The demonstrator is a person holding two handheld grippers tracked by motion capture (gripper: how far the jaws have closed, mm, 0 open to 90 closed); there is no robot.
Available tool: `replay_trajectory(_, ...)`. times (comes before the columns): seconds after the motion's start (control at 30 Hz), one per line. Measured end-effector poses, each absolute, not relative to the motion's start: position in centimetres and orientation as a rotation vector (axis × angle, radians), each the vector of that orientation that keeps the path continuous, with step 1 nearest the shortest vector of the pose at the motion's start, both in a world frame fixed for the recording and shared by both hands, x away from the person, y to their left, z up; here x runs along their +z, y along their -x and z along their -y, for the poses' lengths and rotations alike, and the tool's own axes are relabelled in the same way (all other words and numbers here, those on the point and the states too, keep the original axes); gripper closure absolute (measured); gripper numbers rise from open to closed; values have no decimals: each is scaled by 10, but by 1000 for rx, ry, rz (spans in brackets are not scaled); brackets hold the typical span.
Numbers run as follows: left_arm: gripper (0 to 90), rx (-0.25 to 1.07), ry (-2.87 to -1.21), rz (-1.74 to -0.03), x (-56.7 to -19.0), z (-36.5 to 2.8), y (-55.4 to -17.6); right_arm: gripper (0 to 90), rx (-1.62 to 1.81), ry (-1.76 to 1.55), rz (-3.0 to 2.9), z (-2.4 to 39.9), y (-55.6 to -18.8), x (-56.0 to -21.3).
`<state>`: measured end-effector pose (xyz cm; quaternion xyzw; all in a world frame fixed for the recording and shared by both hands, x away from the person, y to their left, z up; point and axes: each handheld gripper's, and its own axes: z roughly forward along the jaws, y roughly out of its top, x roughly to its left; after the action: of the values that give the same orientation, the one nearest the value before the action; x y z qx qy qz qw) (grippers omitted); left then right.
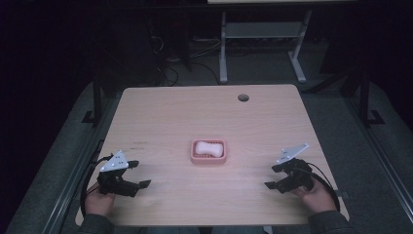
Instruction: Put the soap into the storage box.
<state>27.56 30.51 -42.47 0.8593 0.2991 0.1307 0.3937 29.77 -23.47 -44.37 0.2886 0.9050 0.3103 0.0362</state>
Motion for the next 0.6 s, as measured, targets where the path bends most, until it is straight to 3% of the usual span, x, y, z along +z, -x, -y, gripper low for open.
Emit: replay_trajectory(0.6, 148, 332, -2183, -754, -425, -305, -276, 283, 980, -903, -2707, 247, -267, -445)
